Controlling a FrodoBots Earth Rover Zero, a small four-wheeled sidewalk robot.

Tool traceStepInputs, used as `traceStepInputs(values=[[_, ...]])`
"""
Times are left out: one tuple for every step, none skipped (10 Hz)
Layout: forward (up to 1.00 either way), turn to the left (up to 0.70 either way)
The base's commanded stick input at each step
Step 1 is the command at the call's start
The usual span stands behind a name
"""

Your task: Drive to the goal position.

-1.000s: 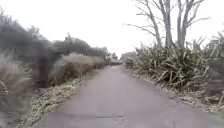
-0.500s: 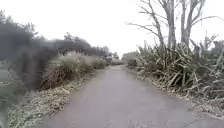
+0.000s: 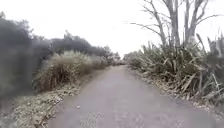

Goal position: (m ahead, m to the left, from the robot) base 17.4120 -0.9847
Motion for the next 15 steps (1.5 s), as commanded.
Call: traceStepInputs(values=[[0.85,-0.16],[0.85,-0.29],[0.85,0.0],[0.85,0.0],[0.85,0.0],[0.85,0.0],[0.85,0.0],[0.85,0.0],[0.85,-0.12],[0.85,-0.24],[0.85,0.0],[0.85,0.0],[0.85,0.0],[0.85,0.0],[0.85,0.0]])
